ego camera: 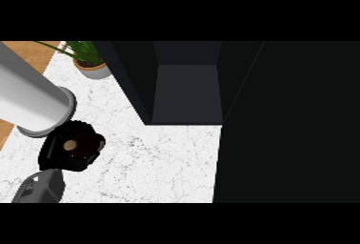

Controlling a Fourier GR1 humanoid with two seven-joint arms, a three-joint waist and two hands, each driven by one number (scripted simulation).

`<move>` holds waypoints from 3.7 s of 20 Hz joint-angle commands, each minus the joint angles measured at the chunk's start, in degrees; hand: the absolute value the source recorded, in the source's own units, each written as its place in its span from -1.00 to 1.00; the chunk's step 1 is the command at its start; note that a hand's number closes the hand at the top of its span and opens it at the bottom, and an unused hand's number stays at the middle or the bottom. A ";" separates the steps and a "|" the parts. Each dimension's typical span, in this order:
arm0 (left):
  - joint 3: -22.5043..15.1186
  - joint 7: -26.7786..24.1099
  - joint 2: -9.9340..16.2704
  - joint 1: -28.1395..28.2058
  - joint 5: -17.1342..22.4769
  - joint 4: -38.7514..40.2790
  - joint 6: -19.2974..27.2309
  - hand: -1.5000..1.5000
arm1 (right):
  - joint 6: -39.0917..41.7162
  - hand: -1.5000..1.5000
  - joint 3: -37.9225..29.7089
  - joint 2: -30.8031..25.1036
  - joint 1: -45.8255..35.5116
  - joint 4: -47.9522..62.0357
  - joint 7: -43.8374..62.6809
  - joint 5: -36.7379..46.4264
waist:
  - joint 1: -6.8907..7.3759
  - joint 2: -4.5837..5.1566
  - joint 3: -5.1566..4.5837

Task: Pick up the wine, place it into the cabinet and close the cabinet

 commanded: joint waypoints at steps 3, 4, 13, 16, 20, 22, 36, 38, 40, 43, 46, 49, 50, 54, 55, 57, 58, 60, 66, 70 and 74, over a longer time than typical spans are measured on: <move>-2.34 -1.41 -3.05 10.31 -2.71 -11.78 7.37 1.00 | -0.40 -1.00 0.73 1.08 2.13 -5.67 2.47 -4.58 | 0.27 0.16 -0.24; -1.55 -3.61 -2.28 12.07 -1.91 -10.47 5.04 1.00 | 2.34 -1.00 -2.54 0.03 4.62 -4.35 -0.89 -7.81 | 0.04 0.27 -0.24; -5.07 -4.97 -8.45 18.99 -4.67 -30.99 15.20 1.00 | 1.66 -1.00 -1.04 1.15 1.97 -1.70 -1.92 -5.20 | 0.20 0.30 -0.25; -6.73 4.03 -10.39 18.44 0.18 -37.29 12.31 1.00 | 0.63 -1.00 2.83 2.27 3.83 -5.98 0.56 -2.24 | 0.02 0.21 -0.25; -9.94 13.84 -11.33 21.63 1.54 -50.68 13.87 1.00 | 1.61 -1.00 0.74 1.76 3.26 -4.14 -0.55 -4.25 | 0.12 0.20 -0.22; -11.45 16.85 -11.07 23.48 3.34 -53.61 11.60 1.00 | 0.65 -1.00 0.88 2.25 2.22 -3.79 0.02 -3.82 | 0.13 0.23 -0.24; -31.67 33.30 -13.96 14.25 -3.45 -64.02 32.20 1.00 | 1.12 -1.00 -2.52 0.69 0.41 -3.48 2.52 -6.97 | -0.46 0.36 -0.29; -32.62 33.79 -13.97 11.60 -2.60 -64.04 33.97 1.00 | 1.95 -1.00 0.37 2.53 3.45 -2.61 -0.96 -3.97 | -0.42 0.39 -0.29; -39.40 39.22 -13.98 8.60 -2.93 -69.05 44.34 1.00 | 1.75 -1.00 -0.32 2.39 2.12 -3.01 -0.49 -5.07 | -0.63 0.29 -0.25; -38.61 40.37 -13.98 4.95 -0.99 -65.28 44.30 1.00 | 1.82 -1.00 -4.14 -0.39 1.53 -6.56 4.27 -9.65 | -0.79 0.34 -0.28; -41.07 37.30 -13.98 0.04 -1.13 -59.32 50.85 1.00 | 4.46 -1.00 -5.07 0.89 5.54 -3.11 -2.21 -10.82 | -1.01 0.45 -0.24; -42.38 42.34 -13.98 -5.94 -2.54 -60.47 56.14 1.00 | 1.34 -1.00 2.13 3.44 5.04 -6.84 0.56 -3.02 | -0.88 0.34 -0.27; -41.17 43.24 -13.98 -5.78 -3.66 -60.48 54.90 1.00 | 0.28 -1.00 2.63 3.09 3.75 -7.45 3.61 -3.80 | -0.65 0.33 -0.29; -44.00 38.97 -13.98 -8.25 -3.83 -55.48 59.43 1.00 | 1.82 -1.00 -0.87 1.52 2.64 -5.42 2.00 -6.23 | -0.69 0.41 -0.29; -43.17 41.04 -13.98 -9.27 -3.97 -55.04 60.05 1.00 | 1.08 -1.00 -0.18 2.15 2.03 -5.94 2.09 -5.64 | -0.67 0.39 -0.29; -41.54 40.99 -13.98 -12.05 -1.84 -53.23 60.89 1.00 | 3.89 -1.00 -1.05 2.03 8.52 -8.15 -0.33 -7.36 | -1.03 0.38 -0.27; -43.25 41.68 -13.98 -13.12 -2.70 -52.06 62.22 1.00 | 2.97 -1.00 -1.68 1.52 5.86 -8.29 1.01 -7.51 | -0.98 0.36 -0.28; -43.77 41.81 -13.98 -15.56 -2.47 -50.27 64.96 1.00 | 1.16 -1.00 -0.38 1.75 3.75 -8.48 4.76 -7.53 | -0.95 0.35 -0.30; -44.25 37.70 -13.98 -14.89 -2.46 -47.25 64.36 1.00 | 3.50 -1.00 -4.14 -0.02 2.37 -5.40 1.80 -9.60 | -0.78 0.40 -0.29; -47.34 35.79 -13.98 -15.80 0.15 -45.41 70.08 1.00 | 3.18 -1.00 -2.39 1.01 4.45 -7.40 2.77 -8.12 | -1.03 0.33 -0.30; -41.93 29.88 -13.98 -12.79 5.24 -42.82 63.78 1.00 | 3.62 -1.00 -1.94 1.72 6.29 -8.74 1.79 -8.56 | -1.06 0.34 -0.31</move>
